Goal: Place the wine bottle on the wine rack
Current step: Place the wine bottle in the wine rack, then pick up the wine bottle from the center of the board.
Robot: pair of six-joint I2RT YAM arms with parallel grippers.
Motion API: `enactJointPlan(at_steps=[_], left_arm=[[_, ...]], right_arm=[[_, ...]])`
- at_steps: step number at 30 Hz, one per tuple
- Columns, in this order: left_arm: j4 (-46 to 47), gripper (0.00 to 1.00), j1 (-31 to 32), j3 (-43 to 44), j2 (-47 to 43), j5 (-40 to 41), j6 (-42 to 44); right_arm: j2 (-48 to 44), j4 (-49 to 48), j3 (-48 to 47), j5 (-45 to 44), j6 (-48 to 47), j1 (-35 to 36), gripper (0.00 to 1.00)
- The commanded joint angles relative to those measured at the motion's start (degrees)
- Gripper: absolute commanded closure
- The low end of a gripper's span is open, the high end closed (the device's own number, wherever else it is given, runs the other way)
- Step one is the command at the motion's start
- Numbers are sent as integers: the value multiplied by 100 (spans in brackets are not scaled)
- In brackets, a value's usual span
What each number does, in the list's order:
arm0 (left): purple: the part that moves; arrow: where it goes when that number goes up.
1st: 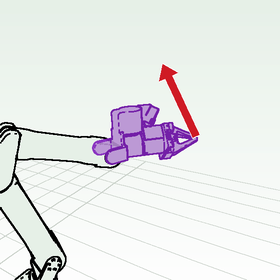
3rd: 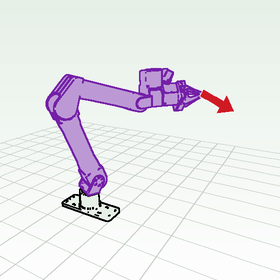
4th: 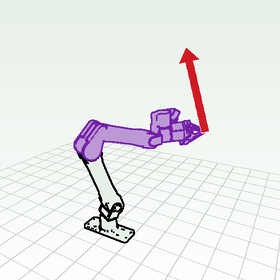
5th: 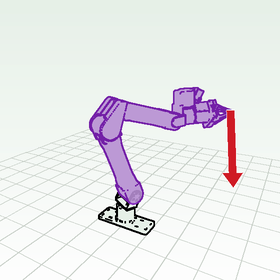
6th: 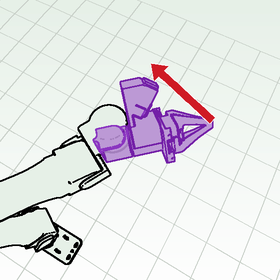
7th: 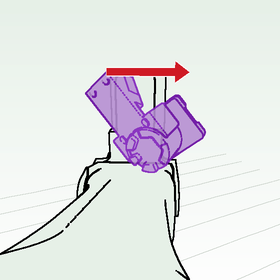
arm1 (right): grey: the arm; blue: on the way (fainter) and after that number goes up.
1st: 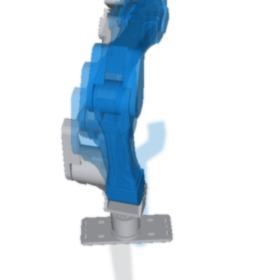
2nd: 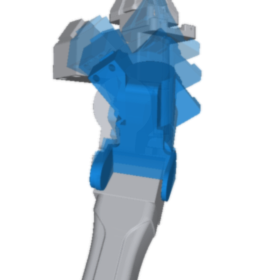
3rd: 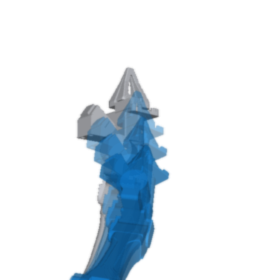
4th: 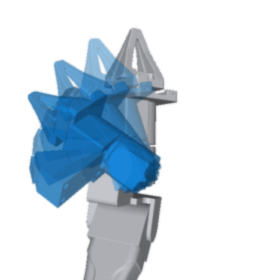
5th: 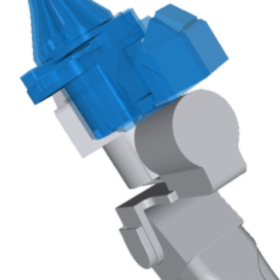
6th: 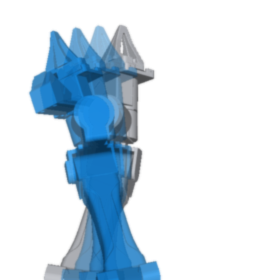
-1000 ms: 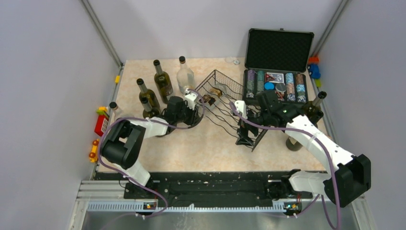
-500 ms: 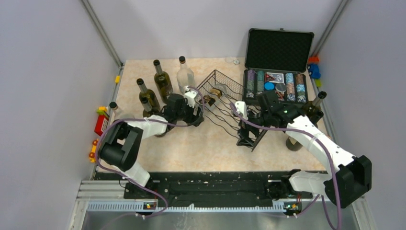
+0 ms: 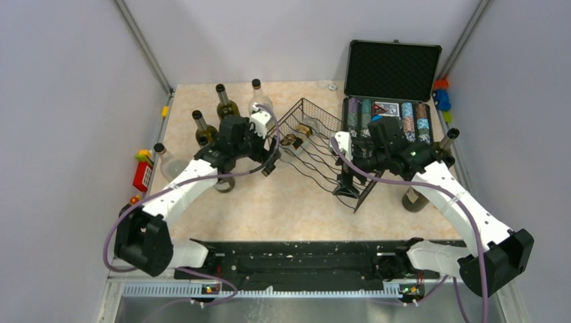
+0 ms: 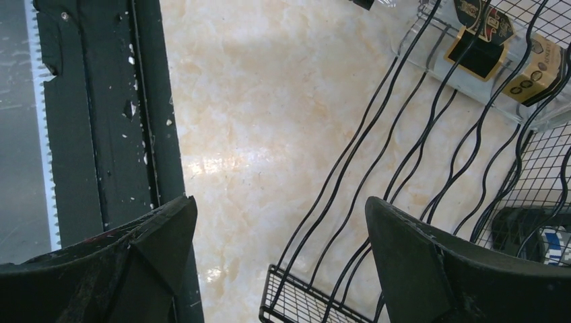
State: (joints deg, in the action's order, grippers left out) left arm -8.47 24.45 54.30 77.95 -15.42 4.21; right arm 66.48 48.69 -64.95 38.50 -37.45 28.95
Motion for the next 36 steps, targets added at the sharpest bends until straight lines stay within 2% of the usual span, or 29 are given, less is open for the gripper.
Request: enactJointPlan(at_steps=[1,7,11,17,25,31,33,36], left_arm=[[-1106,6,-19,578,-595,-126,336],[-2304,4,-19,1395,-1005,-194,612],[-3166,4,-10,2107,-1088,55,626],[-4207,5,-19,3126,-1157,1131,711],[-5132,9,-26,4047,-1159,2386,653],[-5699,10,-161,4278,-1003,2643,542],[-5728,11,-342,4244,-980,2721,533],[-5751,14,-775,4244,-934,2432,549]], right_arm=[[-200,-174,-204,229,32,-39,1],[-340,-374,-81,339,212,-30,1],[-413,-407,-30,376,293,-21,1],[-466,-512,116,384,352,-4,1],[-428,-617,226,385,361,51,1],[-456,-598,244,386,348,67,1],[-460,-606,272,399,338,78,1],[-459,-630,296,415,335,86,2]])
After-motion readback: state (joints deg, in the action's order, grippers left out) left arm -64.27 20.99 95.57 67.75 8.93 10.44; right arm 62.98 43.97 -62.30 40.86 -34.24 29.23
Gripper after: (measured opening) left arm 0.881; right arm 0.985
